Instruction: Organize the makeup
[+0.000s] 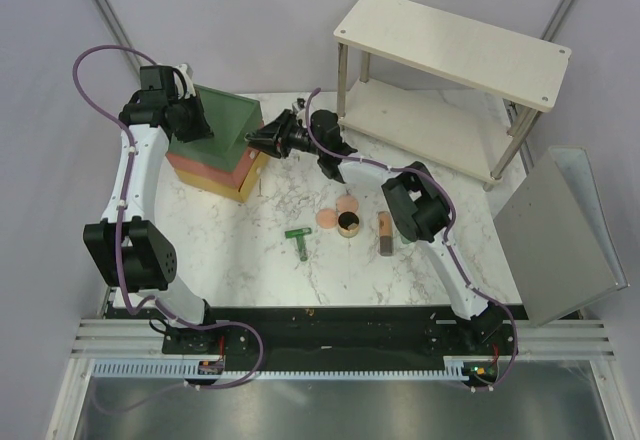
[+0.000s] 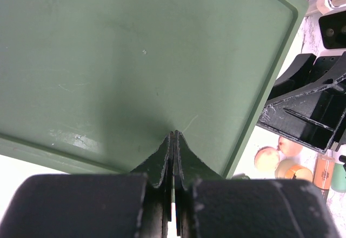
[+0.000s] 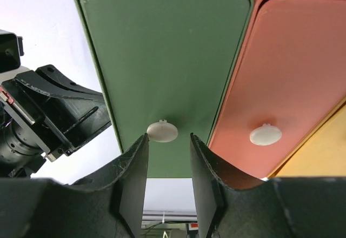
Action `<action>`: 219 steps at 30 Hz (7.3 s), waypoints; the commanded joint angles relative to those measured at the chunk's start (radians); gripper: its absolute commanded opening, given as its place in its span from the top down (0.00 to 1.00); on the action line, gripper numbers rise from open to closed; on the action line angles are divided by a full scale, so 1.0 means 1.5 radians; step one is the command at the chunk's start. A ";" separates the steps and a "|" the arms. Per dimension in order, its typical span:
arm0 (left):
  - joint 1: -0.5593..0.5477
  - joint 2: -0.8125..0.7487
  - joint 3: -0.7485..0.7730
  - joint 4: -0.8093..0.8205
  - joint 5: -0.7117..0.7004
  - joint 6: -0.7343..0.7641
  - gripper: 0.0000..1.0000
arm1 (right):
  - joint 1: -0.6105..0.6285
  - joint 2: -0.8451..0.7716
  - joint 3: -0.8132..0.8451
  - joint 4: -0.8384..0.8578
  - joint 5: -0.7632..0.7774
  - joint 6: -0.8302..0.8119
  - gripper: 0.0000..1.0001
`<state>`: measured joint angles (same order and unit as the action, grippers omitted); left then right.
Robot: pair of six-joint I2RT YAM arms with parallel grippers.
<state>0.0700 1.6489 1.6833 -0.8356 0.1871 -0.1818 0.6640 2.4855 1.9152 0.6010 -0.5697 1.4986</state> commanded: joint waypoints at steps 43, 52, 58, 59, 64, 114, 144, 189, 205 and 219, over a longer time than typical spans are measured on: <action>-0.001 0.029 -0.005 -0.018 0.015 -0.009 0.98 | -0.073 -0.210 -0.284 -0.001 -0.046 -0.129 1.00; -0.002 0.035 -0.007 -0.018 0.023 -0.011 0.98 | -0.091 -0.279 -0.371 -0.018 -0.017 -0.174 1.00; -0.001 0.033 -0.014 -0.019 0.021 -0.007 0.98 | -0.096 -0.269 -0.358 -0.041 -0.032 -0.192 0.92; -0.001 0.034 -0.013 -0.018 0.021 -0.006 0.98 | -0.095 -0.268 -0.358 -0.041 -0.034 -0.191 0.85; -0.001 0.030 -0.009 -0.020 0.032 0.003 0.98 | -0.097 -0.301 -0.366 -0.090 -0.009 -0.246 0.26; -0.001 0.043 -0.040 -0.025 0.048 0.018 0.98 | -0.176 -0.587 -0.612 -0.790 0.507 -0.715 0.43; -0.001 0.040 -0.058 -0.025 0.053 0.013 0.98 | -0.188 -0.564 -0.370 -0.788 0.386 -0.757 1.00; -0.003 0.052 -0.062 -0.025 0.083 0.013 0.98 | 0.026 -0.173 0.183 -0.561 0.117 -0.513 0.50; -0.002 0.053 -0.058 -0.026 0.064 0.024 0.97 | 0.003 -0.269 0.198 -0.630 0.208 -0.603 0.29; -0.002 0.066 -0.056 -0.026 0.073 0.024 0.97 | -0.137 -0.569 -0.350 -0.859 0.352 -0.723 0.29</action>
<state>0.0700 1.6760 1.6428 -0.7303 0.3363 -0.1810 0.4503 1.6180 1.5749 -0.5560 -0.0872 0.4656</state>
